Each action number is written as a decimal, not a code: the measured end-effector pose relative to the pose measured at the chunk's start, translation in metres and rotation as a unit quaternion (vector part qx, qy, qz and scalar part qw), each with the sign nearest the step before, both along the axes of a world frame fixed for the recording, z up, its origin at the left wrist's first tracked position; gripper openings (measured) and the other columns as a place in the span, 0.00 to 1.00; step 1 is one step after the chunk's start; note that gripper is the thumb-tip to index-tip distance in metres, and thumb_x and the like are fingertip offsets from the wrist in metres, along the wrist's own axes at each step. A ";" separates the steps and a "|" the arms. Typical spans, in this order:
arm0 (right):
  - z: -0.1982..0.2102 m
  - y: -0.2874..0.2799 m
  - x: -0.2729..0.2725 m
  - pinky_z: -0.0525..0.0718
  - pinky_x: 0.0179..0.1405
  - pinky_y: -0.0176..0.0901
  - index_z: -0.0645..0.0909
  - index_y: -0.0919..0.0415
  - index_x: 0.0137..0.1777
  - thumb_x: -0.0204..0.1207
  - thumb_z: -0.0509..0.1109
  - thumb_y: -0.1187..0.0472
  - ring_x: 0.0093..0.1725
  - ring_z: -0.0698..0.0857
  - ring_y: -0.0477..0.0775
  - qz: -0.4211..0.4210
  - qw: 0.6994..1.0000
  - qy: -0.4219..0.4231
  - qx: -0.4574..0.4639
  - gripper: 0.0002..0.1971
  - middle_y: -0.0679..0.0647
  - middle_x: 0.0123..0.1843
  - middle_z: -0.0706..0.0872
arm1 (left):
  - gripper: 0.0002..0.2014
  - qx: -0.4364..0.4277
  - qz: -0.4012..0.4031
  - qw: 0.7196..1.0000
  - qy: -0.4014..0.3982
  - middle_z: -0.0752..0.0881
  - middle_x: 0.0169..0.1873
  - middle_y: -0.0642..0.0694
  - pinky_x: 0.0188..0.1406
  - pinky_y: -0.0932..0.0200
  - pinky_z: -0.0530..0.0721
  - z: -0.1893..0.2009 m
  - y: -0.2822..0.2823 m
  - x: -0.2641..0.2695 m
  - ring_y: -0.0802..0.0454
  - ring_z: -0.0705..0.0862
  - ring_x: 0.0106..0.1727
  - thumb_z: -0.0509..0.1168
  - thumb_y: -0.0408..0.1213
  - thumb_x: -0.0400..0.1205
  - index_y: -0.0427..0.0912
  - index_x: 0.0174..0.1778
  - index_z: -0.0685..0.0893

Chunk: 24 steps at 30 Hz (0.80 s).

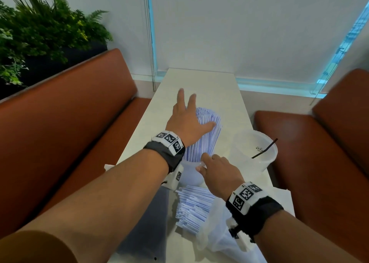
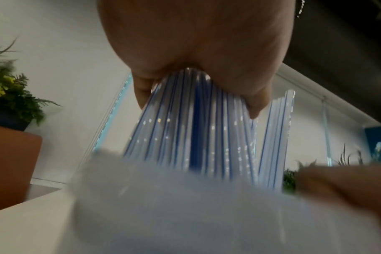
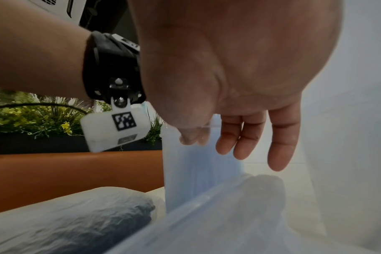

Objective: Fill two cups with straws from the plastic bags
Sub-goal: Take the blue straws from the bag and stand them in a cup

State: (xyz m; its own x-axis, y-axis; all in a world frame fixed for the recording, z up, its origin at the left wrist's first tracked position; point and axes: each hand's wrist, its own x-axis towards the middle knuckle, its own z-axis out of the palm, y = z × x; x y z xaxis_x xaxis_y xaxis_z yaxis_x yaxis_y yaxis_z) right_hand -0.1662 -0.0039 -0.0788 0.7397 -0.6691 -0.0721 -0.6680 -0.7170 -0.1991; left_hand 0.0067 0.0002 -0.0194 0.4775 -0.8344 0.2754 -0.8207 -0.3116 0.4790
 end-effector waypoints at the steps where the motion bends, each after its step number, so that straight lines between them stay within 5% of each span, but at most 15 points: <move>1: 0.000 0.000 0.000 0.74 0.40 0.48 0.64 0.48 0.61 0.89 0.52 0.42 0.49 0.72 0.54 0.002 1.000 0.001 0.002 0.11 0.49 0.50 0.73 | 0.54 0.017 0.004 1.000 -0.008 0.46 0.86 0.51 0.75 0.41 0.74 0.000 0.001 -0.001 0.45 0.56 0.85 0.62 0.78 0.70 0.51 0.87 0.56; 3: 0.001 -0.001 -0.001 0.75 0.41 0.49 0.64 0.48 0.61 0.89 0.52 0.42 0.50 0.73 0.54 0.004 1.000 0.005 0.007 0.11 0.49 0.51 0.73 | 0.55 0.051 0.006 0.998 -0.034 0.57 0.85 0.45 0.75 0.40 0.73 0.001 0.002 0.000 0.46 0.56 0.84 0.58 0.81 0.68 0.49 0.85 0.60; 6: 0.002 -0.002 -0.001 0.76 0.43 0.50 0.64 0.48 0.61 0.89 0.51 0.42 0.52 0.74 0.55 0.006 1.000 0.007 0.011 0.12 0.50 0.53 0.75 | 0.59 0.072 -0.006 0.996 -0.057 0.58 0.86 0.44 0.78 0.39 0.68 0.006 0.005 -0.001 0.44 0.53 0.86 0.54 0.84 0.64 0.48 0.86 0.58; 12: 0.006 0.000 -0.007 0.74 0.42 0.50 0.65 0.45 0.70 0.88 0.53 0.41 0.56 0.80 0.58 0.017 1.000 -0.007 0.000 0.15 0.50 0.56 0.78 | 0.58 0.082 -0.054 0.995 0.029 0.58 0.86 0.52 0.78 0.36 0.69 0.034 0.019 0.004 0.43 0.58 0.86 0.64 0.85 0.59 0.64 0.84 0.58; 14: 0.009 0.006 -0.014 0.74 0.36 0.47 0.66 0.42 0.66 0.86 0.56 0.41 0.48 0.84 0.55 0.011 0.996 -0.078 -0.034 0.13 0.47 0.51 0.81 | 0.58 0.046 -0.059 0.996 0.057 0.54 0.87 0.56 0.81 0.38 0.65 0.041 0.029 0.006 0.47 0.54 0.87 0.66 0.85 0.56 0.69 0.83 0.58; 17: 0.006 0.011 -0.029 0.66 0.26 0.42 0.62 0.43 0.47 0.81 0.54 0.36 0.30 0.77 0.43 -0.052 0.984 -0.155 -0.070 0.12 0.42 0.34 0.78 | 0.55 -0.010 -0.069 0.994 0.087 0.54 0.85 0.60 0.80 0.46 0.65 0.047 0.051 0.009 0.50 0.54 0.87 0.68 0.84 0.56 0.71 0.81 0.62; 20: -0.004 0.009 -0.040 0.70 0.30 0.45 0.64 0.46 0.48 0.75 0.49 0.26 0.32 0.79 0.46 -0.141 0.989 -0.048 -0.013 0.23 0.43 0.38 0.81 | 0.46 -0.110 -0.060 0.988 0.088 0.64 0.78 0.55 0.76 0.58 0.66 0.051 0.071 0.007 0.54 0.64 0.81 0.70 0.77 0.63 0.63 0.77 0.71; 24: -0.018 0.005 -0.041 0.75 0.39 0.49 0.70 0.52 0.60 0.70 0.56 0.22 0.41 0.81 0.53 -0.183 0.978 0.083 0.059 0.35 0.46 0.48 0.83 | 0.15 -0.290 -0.089 0.953 0.021 0.79 0.52 0.57 0.53 0.69 0.76 0.043 0.105 -0.021 0.59 0.80 0.54 0.70 0.57 0.78 0.53 0.53 0.81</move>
